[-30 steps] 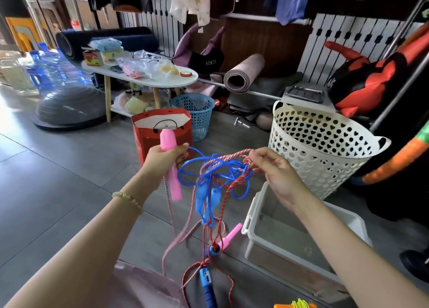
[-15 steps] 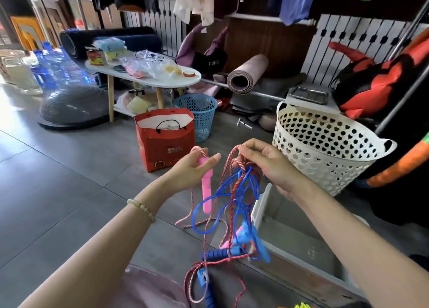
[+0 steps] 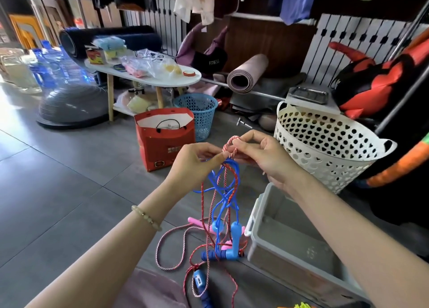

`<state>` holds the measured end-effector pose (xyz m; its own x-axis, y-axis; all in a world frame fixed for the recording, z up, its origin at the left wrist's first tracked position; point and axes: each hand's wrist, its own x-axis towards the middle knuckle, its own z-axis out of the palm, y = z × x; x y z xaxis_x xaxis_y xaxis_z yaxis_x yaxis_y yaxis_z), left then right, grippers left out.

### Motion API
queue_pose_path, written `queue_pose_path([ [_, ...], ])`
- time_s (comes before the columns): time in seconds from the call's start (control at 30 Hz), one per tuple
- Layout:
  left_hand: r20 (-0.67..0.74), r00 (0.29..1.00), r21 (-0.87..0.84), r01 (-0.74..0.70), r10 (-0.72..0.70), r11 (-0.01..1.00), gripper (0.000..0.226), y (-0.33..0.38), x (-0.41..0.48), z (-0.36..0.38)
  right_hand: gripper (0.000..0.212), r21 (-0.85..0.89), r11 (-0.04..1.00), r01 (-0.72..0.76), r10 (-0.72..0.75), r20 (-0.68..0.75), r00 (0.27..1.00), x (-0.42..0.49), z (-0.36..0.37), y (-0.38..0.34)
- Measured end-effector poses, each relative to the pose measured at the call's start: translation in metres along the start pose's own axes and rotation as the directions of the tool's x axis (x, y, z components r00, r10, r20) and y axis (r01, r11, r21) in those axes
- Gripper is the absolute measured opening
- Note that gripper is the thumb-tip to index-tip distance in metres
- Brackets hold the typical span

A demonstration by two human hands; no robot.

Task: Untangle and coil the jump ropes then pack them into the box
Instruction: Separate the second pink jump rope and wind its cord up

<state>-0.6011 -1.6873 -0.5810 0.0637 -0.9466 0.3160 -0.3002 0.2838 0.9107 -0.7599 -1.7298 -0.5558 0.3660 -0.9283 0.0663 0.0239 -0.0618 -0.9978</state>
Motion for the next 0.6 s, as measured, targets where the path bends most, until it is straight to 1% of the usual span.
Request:
queue_pose_path([
  [0.03,-0.015,0.999,-0.098,0.043,-0.044,0.994,0.01,-0.001,0.001,-0.002,0.01,0.053,0.998,-0.018,0.019,-0.013,1.0,0.0,0.0,0.001],
  [0.07,-0.028,0.994,-0.23,0.094,-0.104,0.969,0.015,-0.002,0.002,-0.003,0.01,0.127,0.991,-0.039,0.042,-0.027,0.999,0.001,0.0,0.002],
  [0.13,-0.065,0.973,-0.451,0.168,-0.22,0.876,0.019,-0.005,0.004,0.001,0.012,0.284,0.956,-0.077,0.094,-0.044,0.995,0.0,0.003,0.005],
  [0.17,-0.094,0.96,-0.509,0.182,-0.265,0.841,0.017,-0.007,0.005,0.003,0.012,0.329,0.94,-0.085,0.11,-0.058,0.992,0.0,0.005,0.006],
  [0.23,-0.128,0.94,-0.54,0.201,-0.316,0.817,0.019,-0.009,0.007,0.004,0.013,0.343,0.936,-0.072,0.113,-0.102,0.988,0.0,0.007,0.006],
  [0.3,-0.086,0.937,-0.499,0.254,-0.339,0.829,0.026,-0.011,0.01,-0.001,0.015,0.313,0.949,-0.031,0.084,-0.158,0.984,0.0,0.007,0.005],
  [0.33,-0.027,0.94,-0.432,0.295,-0.339,0.853,0.029,-0.011,0.01,-0.005,0.015,0.288,0.958,-0.014,0.067,-0.176,0.982,0.0,0.005,0.005],
  [0.4,0.108,0.939,-0.252,0.344,-0.327,0.904,0.034,-0.008,0.006,-0.006,0.014,0.232,0.972,-0.018,0.056,-0.156,0.986,0.0,0.004,0.006],
  [0.43,0.155,0.942,-0.168,0.322,-0.297,0.932,0.034,-0.01,0.003,-0.002,0.014,0.222,0.975,-0.027,0.058,-0.133,0.989,-0.001,0.004,0.007],
  [0.5,0.215,0.962,0.002,0.173,-0.17,0.985,0.027,-0.015,-0.004,0.007,0.012,0.258,0.965,-0.039,0.069,-0.108,0.992,-0.001,0.006,0.01],
  [0.53,0.246,0.963,0.032,0.108,-0.113,0.994,0.023,-0.018,-0.007,0.011,0.012,0.302,0.952,-0.044,0.078,-0.103,0.992,-0.001,0.007,0.011],
  [0.6,0.278,0.958,-0.005,0.079,-0.074,0.997,0.021,-0.023,-0.01,0.015,0.012,0.383,0.923,-0.049,0.094,-0.098,0.991,0.0,0.009,0.009],
])
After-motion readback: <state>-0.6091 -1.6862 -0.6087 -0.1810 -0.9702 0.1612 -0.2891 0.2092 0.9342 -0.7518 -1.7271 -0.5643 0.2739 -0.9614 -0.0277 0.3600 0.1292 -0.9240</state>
